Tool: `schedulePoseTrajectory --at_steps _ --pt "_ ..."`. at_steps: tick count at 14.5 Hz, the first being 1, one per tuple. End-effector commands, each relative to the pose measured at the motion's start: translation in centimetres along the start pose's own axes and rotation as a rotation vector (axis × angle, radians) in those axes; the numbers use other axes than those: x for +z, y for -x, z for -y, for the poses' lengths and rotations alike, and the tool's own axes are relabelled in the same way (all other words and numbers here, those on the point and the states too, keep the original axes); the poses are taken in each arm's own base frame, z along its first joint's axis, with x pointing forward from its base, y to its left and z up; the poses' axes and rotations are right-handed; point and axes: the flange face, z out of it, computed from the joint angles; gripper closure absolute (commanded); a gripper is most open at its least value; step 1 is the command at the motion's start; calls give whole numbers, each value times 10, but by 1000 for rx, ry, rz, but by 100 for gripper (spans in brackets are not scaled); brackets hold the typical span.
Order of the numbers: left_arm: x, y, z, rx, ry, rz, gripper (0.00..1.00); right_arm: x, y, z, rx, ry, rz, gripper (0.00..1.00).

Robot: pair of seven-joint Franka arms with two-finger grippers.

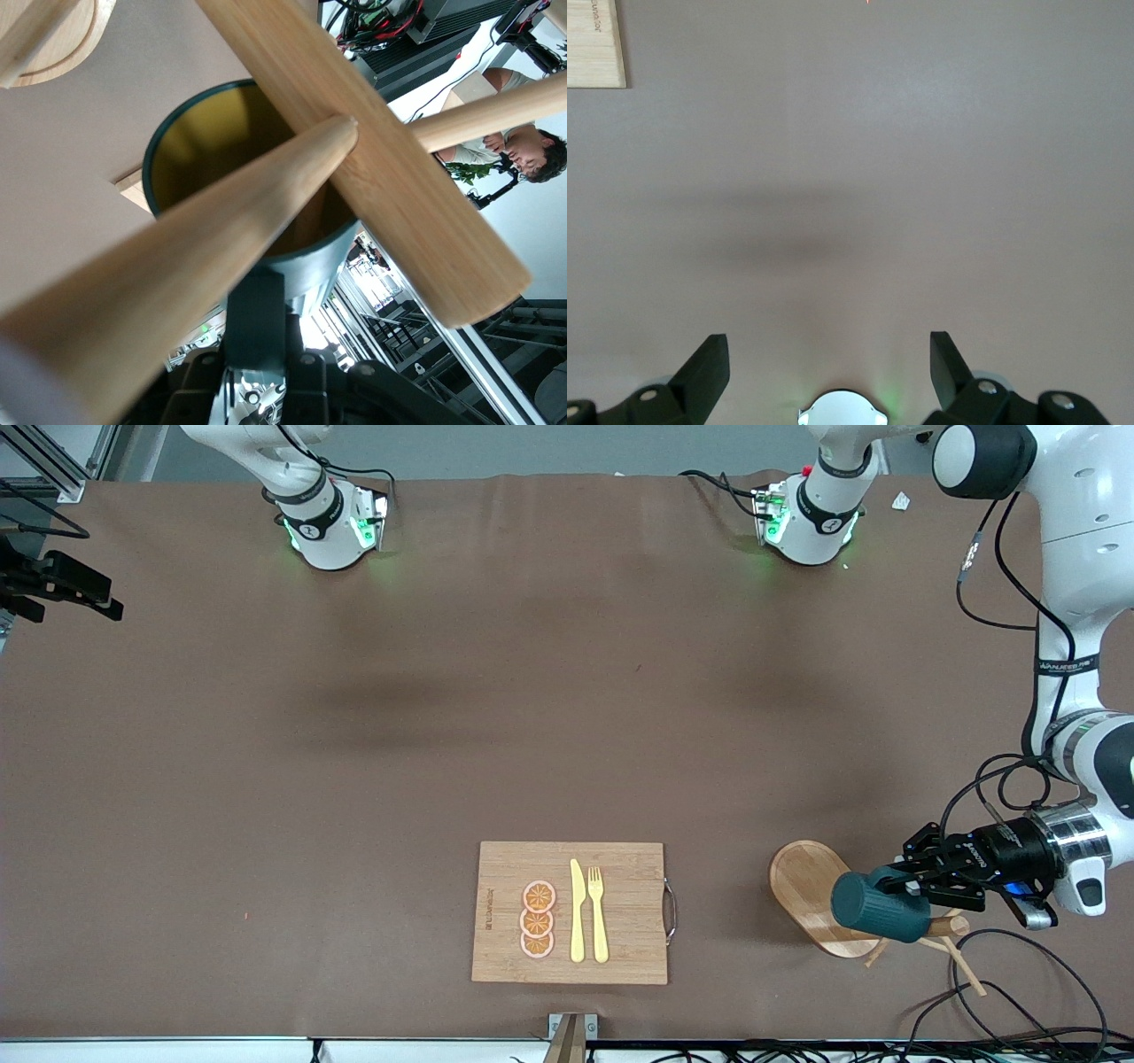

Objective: Pass cup and hang on rack
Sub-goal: 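Hang the mug handle onto a rack peg with the left gripper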

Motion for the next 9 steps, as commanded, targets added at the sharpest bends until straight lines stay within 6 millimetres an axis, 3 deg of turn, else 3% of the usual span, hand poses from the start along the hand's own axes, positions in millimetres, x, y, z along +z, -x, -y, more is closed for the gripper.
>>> schedulePoseTrajectory --at_steps 1,3,5,6,7,9 --pt "-2 -1 -4 18 27 16 73 -1 10 3 5 -11 -8 0" --pt "-10 -3 -5 9 54 20 67 -1 10 3 5 -11 -6 0" --pt "-10 -2 -5 6 57 23 50 -3 11 3 5 -11 -11 0" --pt "-11 1 -8 12 59 22 30 -3 11 3 5 -11 -11 0" --pt "-12 3 -9 26 59 21 0 -1 10 3 4 -11 -8 0" --pt "-16 7 -11 83 51 10 0 -1 10 3 5 -11 -8 0"
